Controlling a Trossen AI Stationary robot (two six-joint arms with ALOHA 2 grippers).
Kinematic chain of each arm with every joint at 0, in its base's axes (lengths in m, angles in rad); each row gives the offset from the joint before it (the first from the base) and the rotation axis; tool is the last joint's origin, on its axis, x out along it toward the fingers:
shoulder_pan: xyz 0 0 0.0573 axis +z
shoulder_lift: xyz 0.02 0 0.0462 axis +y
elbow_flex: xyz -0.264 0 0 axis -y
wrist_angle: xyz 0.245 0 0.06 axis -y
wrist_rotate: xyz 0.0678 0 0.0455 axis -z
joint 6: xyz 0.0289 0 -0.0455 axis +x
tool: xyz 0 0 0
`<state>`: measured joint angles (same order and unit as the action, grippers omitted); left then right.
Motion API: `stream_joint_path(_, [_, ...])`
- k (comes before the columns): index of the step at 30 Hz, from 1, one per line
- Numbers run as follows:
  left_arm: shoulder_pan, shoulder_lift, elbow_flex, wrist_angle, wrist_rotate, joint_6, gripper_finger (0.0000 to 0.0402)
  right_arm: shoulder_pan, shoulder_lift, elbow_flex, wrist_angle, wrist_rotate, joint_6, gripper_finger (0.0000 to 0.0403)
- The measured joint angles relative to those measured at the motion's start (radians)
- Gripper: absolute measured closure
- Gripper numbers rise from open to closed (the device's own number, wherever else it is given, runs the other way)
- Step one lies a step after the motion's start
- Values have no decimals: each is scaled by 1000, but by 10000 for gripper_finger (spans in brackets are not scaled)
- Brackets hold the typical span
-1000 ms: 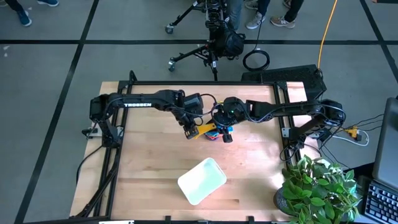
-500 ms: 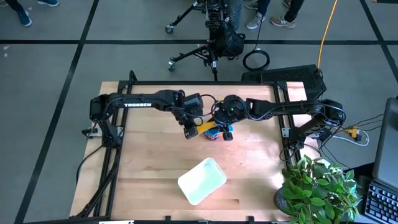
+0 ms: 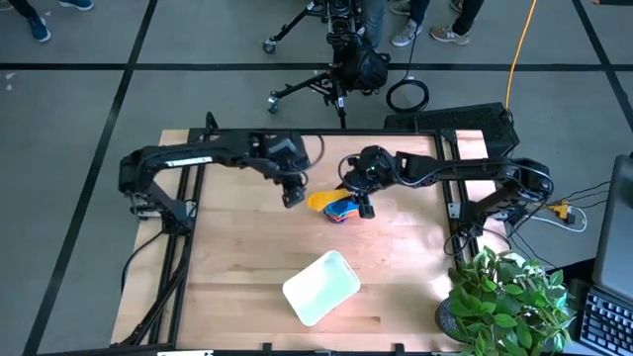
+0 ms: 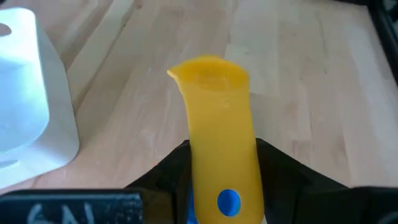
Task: Nest measuring cups in basket
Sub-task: Stack the yellow measuring cup on top of the blue measuring cup
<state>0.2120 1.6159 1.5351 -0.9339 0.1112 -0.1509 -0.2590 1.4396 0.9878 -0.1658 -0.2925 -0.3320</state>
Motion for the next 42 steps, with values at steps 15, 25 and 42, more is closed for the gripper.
stream_joint_path(15, [-86,-246,-264,413,-92,43,234,-96,-251,-348,134,-32,76,276])
stream_joint_path(25, [-87,-236,-362,525,-76,4,234,-96,-247,-408,223,-27,101,276])
stream_joint_path(42, [-87,-236,-363,539,-56,3,234,-93,-173,-409,268,-53,103,225])
